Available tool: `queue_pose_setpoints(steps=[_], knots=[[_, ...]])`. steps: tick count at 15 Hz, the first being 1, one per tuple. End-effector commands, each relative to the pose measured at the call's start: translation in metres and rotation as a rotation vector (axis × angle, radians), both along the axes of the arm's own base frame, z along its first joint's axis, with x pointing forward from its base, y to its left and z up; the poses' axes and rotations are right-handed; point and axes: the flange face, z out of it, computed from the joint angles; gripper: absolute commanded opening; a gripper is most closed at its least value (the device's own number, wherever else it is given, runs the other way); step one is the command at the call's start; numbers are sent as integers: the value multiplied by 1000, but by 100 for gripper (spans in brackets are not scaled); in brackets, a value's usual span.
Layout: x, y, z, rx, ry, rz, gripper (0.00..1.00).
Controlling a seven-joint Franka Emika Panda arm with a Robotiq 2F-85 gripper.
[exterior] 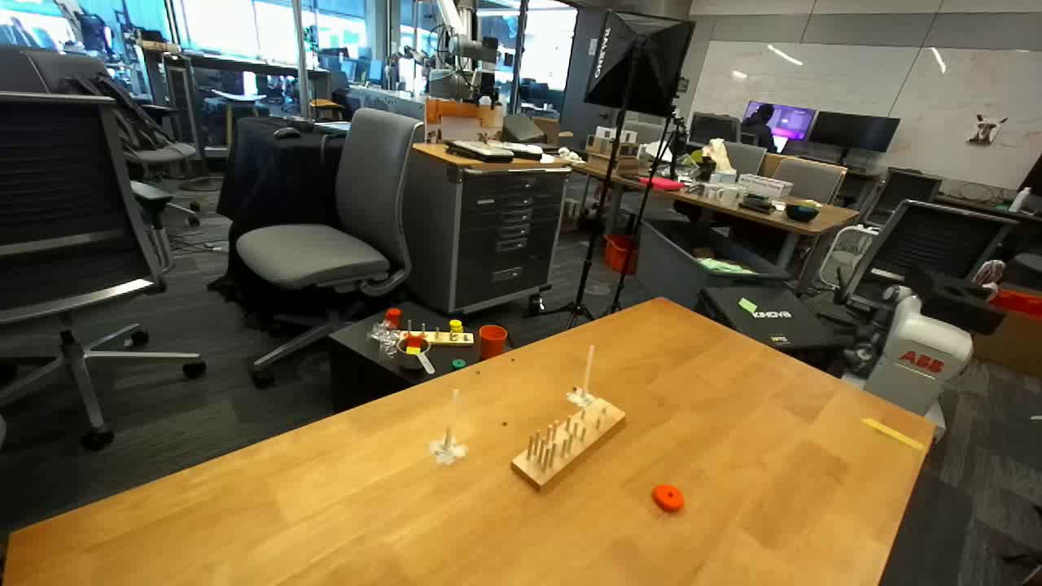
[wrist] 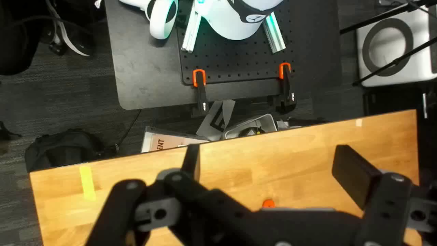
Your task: Stick the orange disk into the wooden rack
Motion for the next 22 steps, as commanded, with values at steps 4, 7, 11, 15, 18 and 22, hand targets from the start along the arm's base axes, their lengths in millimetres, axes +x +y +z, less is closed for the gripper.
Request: queue_pose_setpoints(steps=[4, 7, 11, 15, 18, 22], knots=[[19, 10, -17, -11, 40, 3, 100], [15, 9, -18, -8, 50, 14, 100], [24, 12, -28, -10, 78, 19, 100], [46, 19, -41, -5, 41, -5, 100], [100, 65, -74, -58, -26, 3, 100], [161, 133, -138, -93, -32, 51, 100]])
